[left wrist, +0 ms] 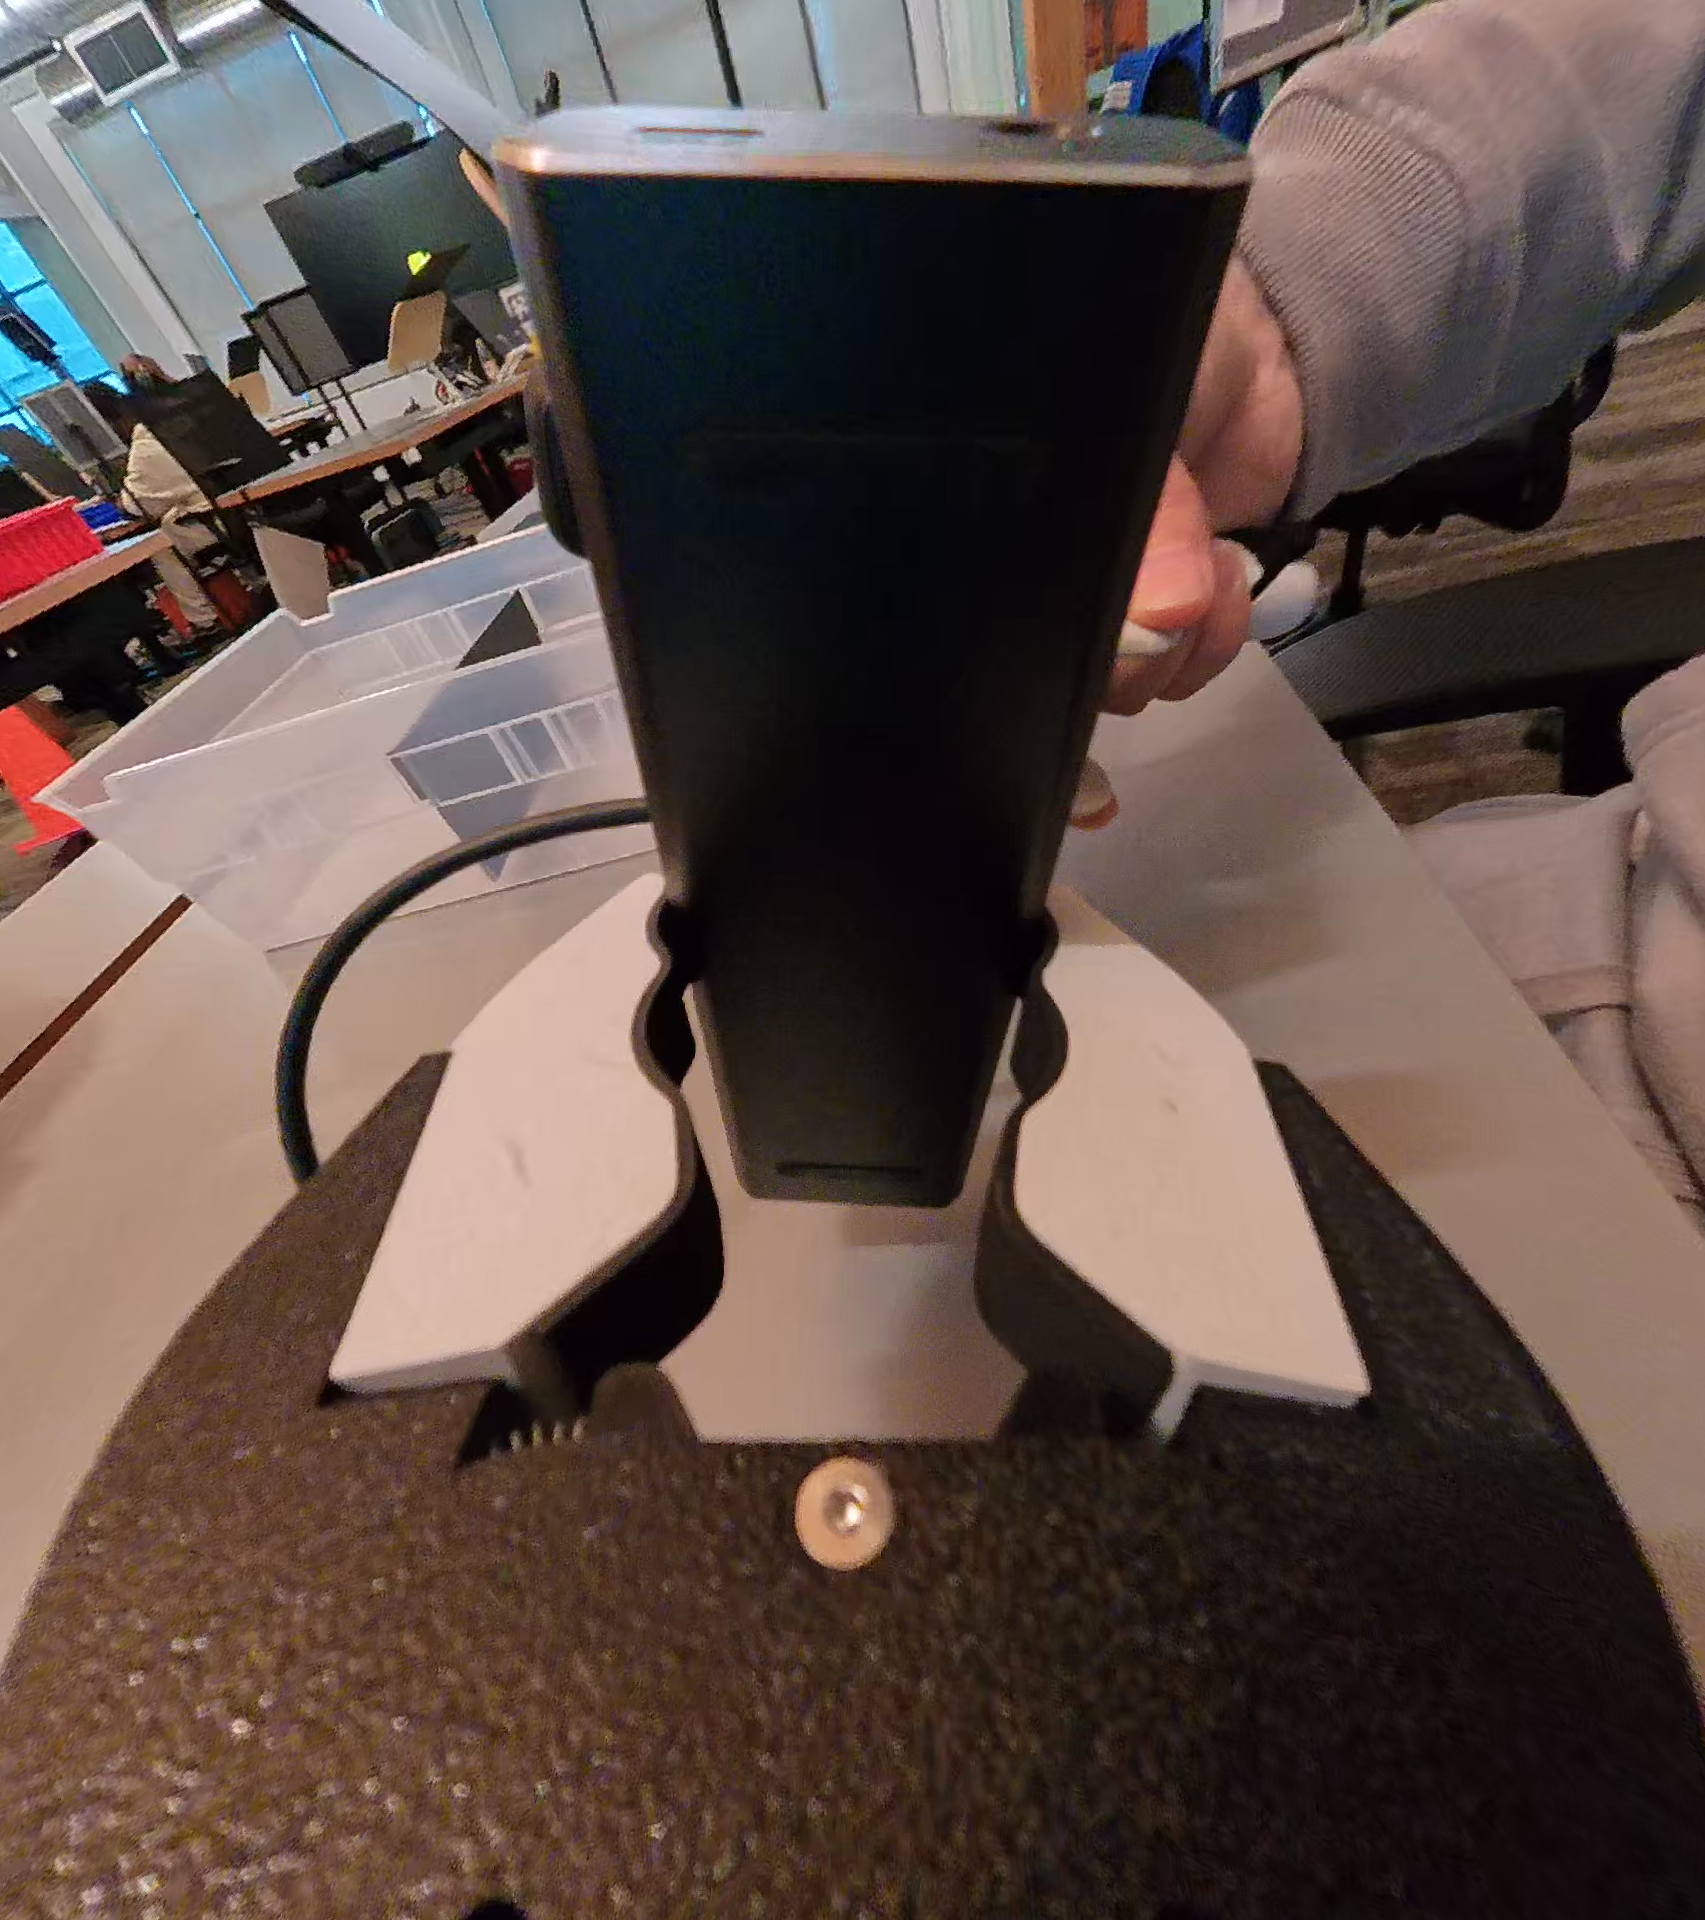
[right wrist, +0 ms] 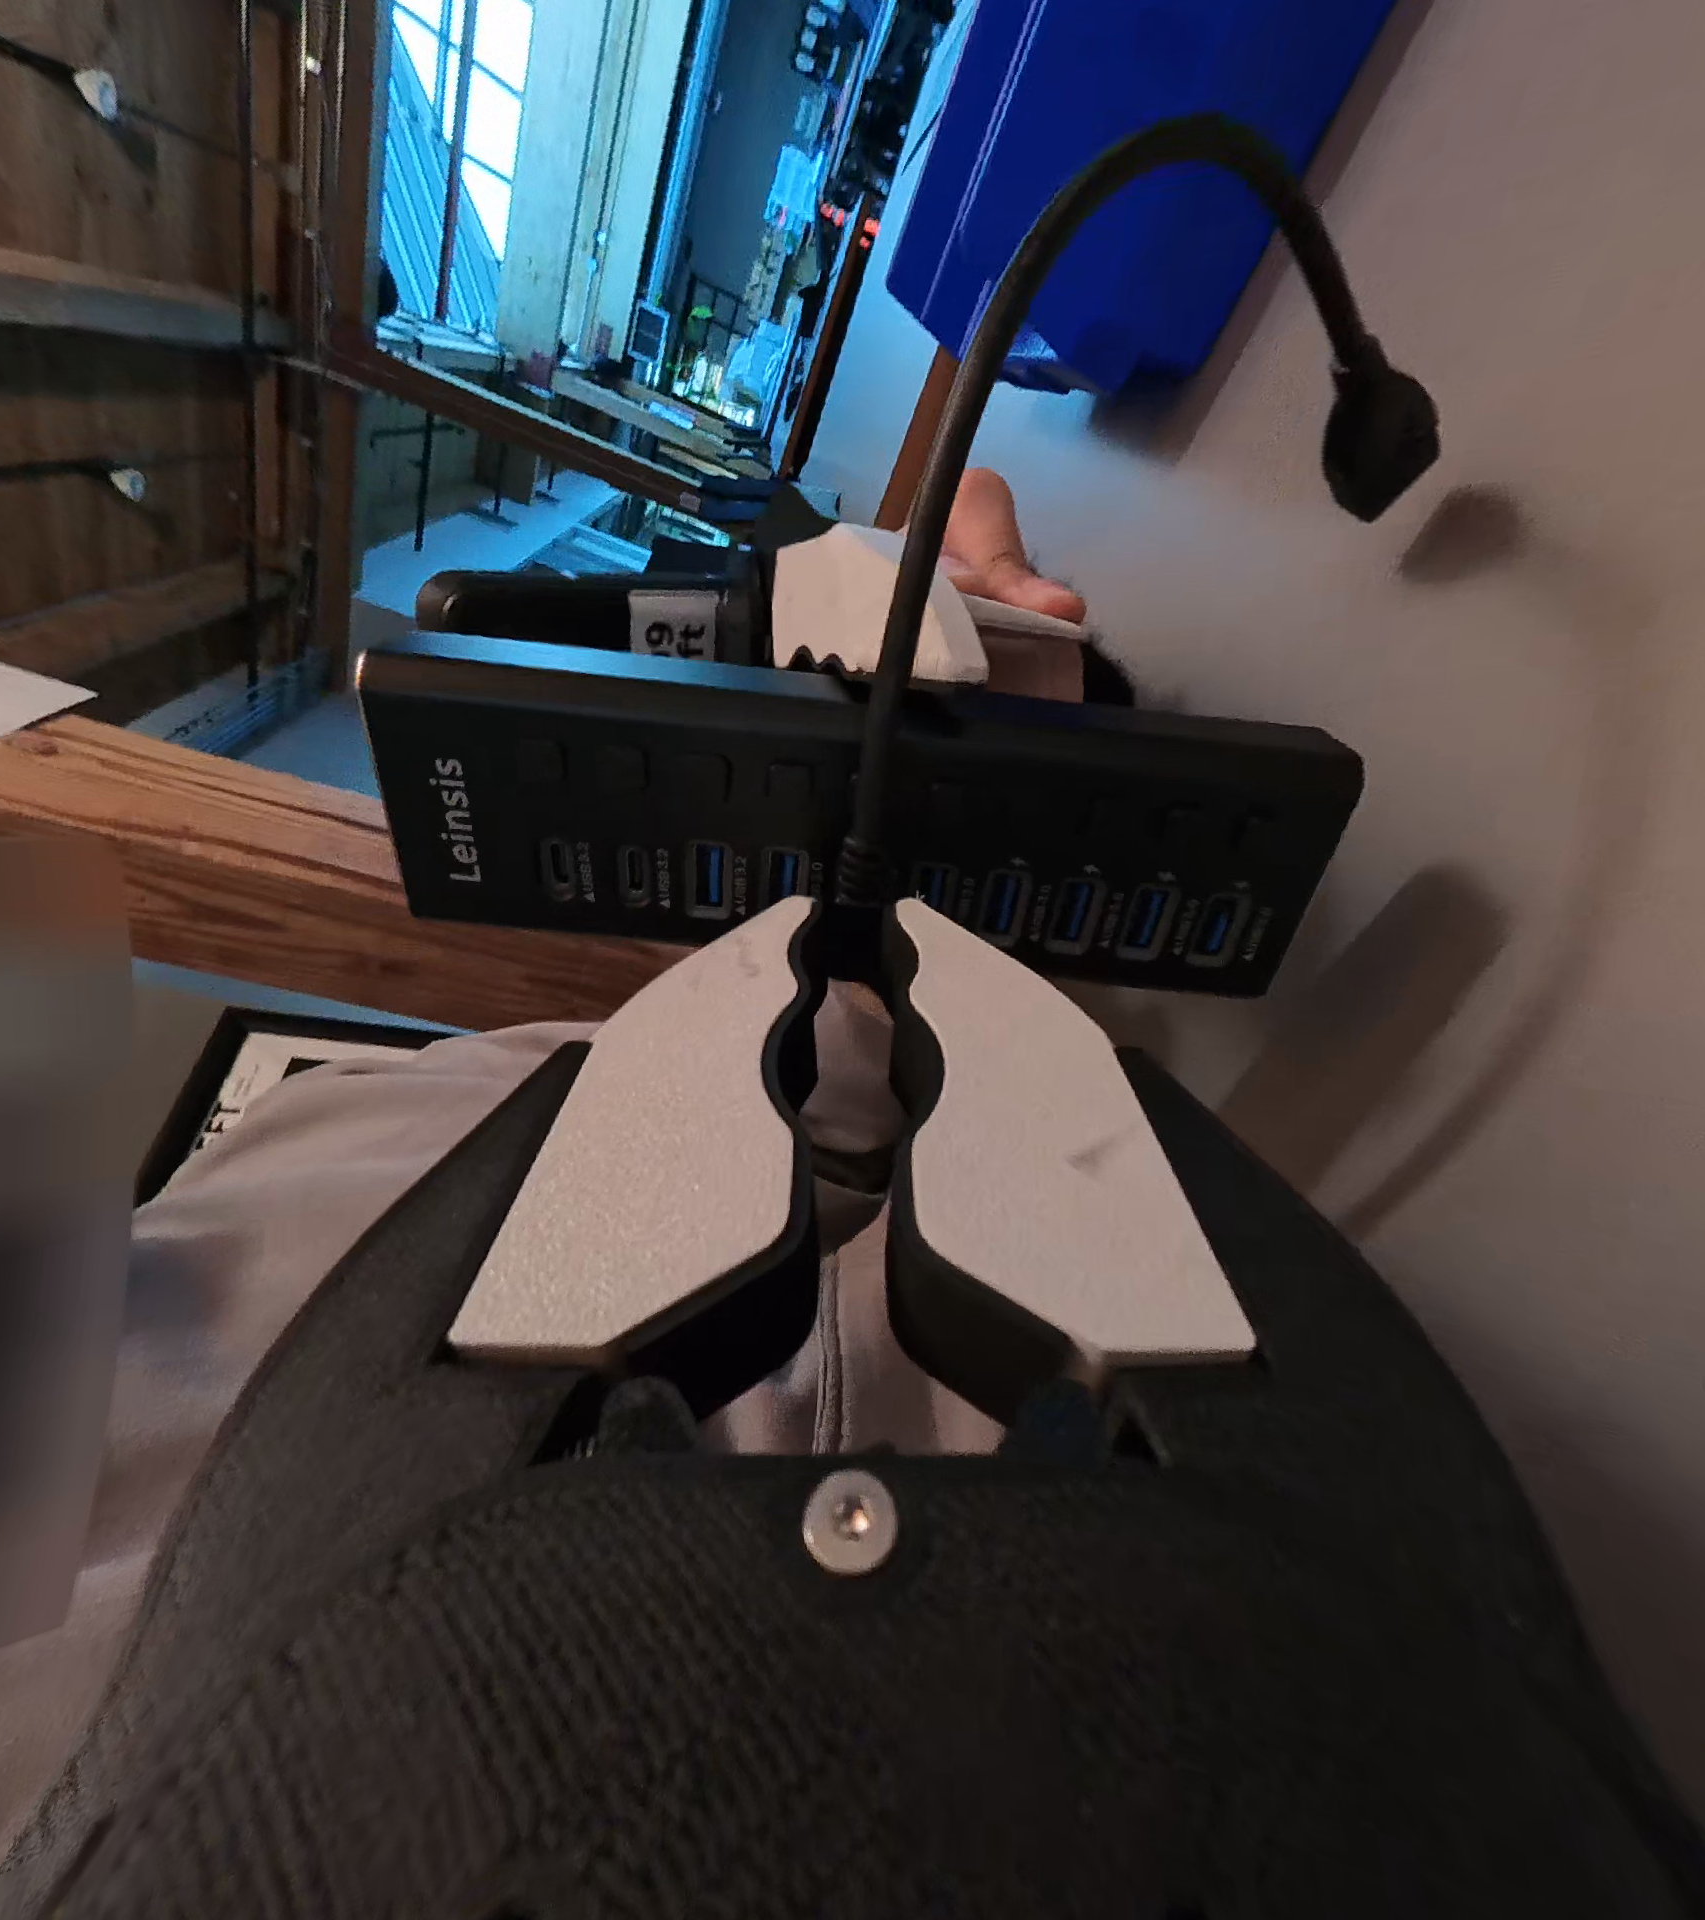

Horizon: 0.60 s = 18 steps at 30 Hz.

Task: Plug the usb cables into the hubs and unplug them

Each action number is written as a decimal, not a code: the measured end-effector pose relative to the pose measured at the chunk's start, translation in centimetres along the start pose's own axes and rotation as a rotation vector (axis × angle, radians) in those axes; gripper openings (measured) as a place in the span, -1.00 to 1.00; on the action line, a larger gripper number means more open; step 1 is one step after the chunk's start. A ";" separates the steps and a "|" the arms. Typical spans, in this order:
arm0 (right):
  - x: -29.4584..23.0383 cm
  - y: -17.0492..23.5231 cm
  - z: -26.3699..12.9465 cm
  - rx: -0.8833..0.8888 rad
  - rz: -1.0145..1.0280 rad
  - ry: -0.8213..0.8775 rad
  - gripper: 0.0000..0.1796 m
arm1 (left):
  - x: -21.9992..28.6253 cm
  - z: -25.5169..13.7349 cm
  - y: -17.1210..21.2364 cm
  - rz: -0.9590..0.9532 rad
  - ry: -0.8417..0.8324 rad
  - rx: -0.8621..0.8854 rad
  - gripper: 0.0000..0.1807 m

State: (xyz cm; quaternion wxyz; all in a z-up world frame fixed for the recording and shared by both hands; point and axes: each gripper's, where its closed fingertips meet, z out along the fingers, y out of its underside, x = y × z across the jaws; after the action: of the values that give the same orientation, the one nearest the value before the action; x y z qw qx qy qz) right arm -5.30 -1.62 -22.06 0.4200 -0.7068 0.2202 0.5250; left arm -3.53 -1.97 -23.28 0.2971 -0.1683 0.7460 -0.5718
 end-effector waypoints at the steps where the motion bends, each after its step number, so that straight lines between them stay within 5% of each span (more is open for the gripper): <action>1: 0.1 -0.1 0.0 0.015 0.015 -0.005 -0.87 | -0.1 0.1 0.1 -0.001 -0.005 -0.007 -0.33; 18: 0.3 0.6 -1.2 0.014 0.018 -0.048 -0.89 | 0.4 1.0 -0.1 0.042 -0.020 -0.025 -0.32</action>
State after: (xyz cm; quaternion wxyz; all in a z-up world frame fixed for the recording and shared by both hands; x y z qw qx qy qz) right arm -5.02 -2.89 -22.41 0.4255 -0.6890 0.2202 0.5438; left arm -3.22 -2.94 -23.45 0.3143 -0.1620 0.7534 -0.5543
